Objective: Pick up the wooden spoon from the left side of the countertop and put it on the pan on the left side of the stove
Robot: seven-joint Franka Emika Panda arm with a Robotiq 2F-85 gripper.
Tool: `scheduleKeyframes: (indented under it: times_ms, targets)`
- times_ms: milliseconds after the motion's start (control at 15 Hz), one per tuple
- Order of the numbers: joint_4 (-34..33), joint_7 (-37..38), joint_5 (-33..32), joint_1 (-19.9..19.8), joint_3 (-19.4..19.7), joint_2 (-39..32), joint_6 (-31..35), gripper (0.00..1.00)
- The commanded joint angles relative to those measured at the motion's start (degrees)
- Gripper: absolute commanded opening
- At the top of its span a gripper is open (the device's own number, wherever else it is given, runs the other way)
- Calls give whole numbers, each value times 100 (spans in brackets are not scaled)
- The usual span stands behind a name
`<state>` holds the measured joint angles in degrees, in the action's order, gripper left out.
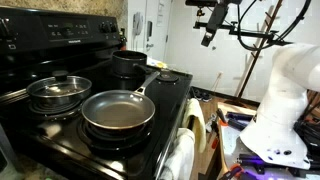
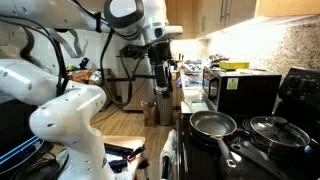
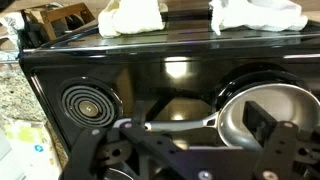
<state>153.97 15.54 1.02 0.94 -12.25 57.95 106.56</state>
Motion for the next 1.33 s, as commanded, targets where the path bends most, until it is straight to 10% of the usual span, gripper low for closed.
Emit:
scheduleKeyframes:
  times_ms: [0, 667, 1267]
  targets:
    - [-14, 20, -26, 29, 24, -11, -13, 100]
    - [-472, -972, -16, 199, 475, -995, 858, 100]
    - [-1736, -3036, 669, 1246, 1133, -3251, 1444, 100]
